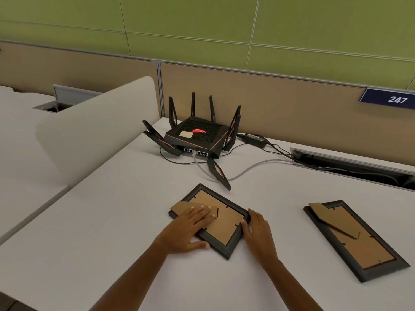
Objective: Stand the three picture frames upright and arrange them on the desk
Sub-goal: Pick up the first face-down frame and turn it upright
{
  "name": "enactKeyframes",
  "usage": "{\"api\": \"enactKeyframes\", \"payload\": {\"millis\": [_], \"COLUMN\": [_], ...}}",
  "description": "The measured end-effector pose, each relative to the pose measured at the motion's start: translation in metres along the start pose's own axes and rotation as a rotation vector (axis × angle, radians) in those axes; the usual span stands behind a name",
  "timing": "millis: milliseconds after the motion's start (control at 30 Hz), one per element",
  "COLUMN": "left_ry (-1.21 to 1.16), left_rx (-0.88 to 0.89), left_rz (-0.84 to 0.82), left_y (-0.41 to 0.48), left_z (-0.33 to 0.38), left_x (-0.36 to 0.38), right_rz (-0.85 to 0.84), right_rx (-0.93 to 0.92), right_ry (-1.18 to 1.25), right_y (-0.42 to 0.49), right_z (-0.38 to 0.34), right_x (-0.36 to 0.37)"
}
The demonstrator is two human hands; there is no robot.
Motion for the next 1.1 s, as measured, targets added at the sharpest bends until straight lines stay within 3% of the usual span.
{"api": "enactKeyframes", "payload": {"millis": [367, 600, 733, 900, 1100], "left_ry": [0.138, 0.171, -0.036, -0.079, -0.128], "left_rx": [0.041, -0.059, -0.044, -0.077, -0.114], "left_rz": [0.017, 0.016, 0.031, 0.095, 0.258], "left_y": [0.001, -0.004, -0.002, -0.005, -0.013], "left_z": [-0.002, -0.011, -0.013, -0.014, -0.011], "left_x": [-0.008, -0.009, -0.001, -0.007, -0.022], "right_rz": [0.089, -0.039, -0.171, -0.258, -0.323], "right_rx": [0.211, 0.378, 0.492, 0.503, 0.458], "right_ry": [0.053, 0.249, 0.497, 0.717, 0.801], "right_y": [0.017, 0.027, 0.023, 0.018, 0.013], "right_z": [-0.013, -0.003, -0.003, -0.012, -0.034], "right_x": [-0.014, -0.016, -0.009, -0.014, -0.028]}}
Point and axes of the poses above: each hand's wrist, its own y-axis towards the middle knuckle, its own x-axis out of the palm, z = x × y, the point moved 7 cm from there along y, towards the middle knuckle, and after that the axes turned 8 degrees about x, right-handed, at the moved point
